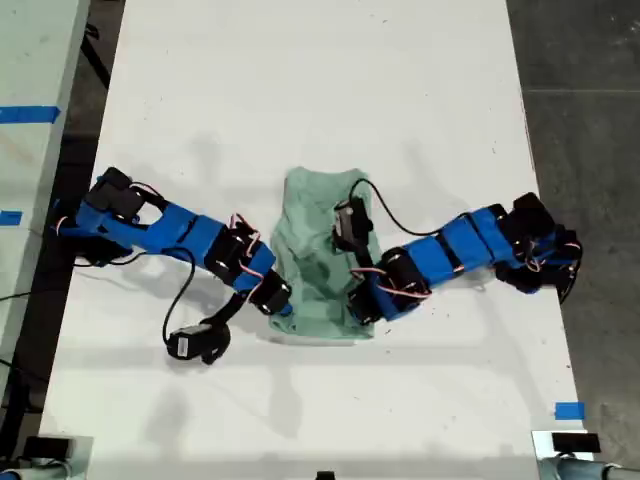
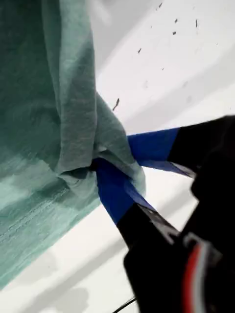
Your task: Fold tshirt
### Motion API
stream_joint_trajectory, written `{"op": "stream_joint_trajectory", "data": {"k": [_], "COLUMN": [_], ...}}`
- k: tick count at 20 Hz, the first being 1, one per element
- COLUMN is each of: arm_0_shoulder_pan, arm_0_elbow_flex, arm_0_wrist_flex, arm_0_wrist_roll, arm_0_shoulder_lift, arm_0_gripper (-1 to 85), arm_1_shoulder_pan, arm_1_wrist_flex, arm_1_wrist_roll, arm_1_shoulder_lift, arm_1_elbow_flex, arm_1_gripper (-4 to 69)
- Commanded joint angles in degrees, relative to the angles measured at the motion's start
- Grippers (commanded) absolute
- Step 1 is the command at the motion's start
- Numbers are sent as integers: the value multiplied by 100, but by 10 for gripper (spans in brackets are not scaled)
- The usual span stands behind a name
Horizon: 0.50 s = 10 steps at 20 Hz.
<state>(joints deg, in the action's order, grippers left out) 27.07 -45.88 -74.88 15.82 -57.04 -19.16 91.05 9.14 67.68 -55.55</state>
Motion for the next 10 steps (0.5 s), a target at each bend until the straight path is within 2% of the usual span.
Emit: {"op": "stream_joint_trajectory", "data": {"k": [1, 6, 8, 10], "arm_0_shoulder_pan": [-905, -2751, -3375, -3867], "arm_0_elbow_flex": [325, 255, 105, 18], "arm_0_wrist_flex": [-360, -914, -914, -800], "arm_0_wrist_roll": [729, 2171, 2566, 2813], "arm_0_shoulder_lift": [-932, -1564, -1477, -1213], "arm_0_gripper": [1, 1, 1, 1], "arm_1_shoulder_pan": [712, 2540, 3243, 3911], "arm_1_wrist_flex": [272, 237, 141, -211], "arm_1_wrist_roll": [589, 2250, 2979, 3709], "arm_1_shoulder_lift": [1292, 2751, 2918, 2971], "arm_1_elbow_flex": [-308, -1538, -1767, -2065], "arm_1_gripper": [-18, -18, -18, -19]}}
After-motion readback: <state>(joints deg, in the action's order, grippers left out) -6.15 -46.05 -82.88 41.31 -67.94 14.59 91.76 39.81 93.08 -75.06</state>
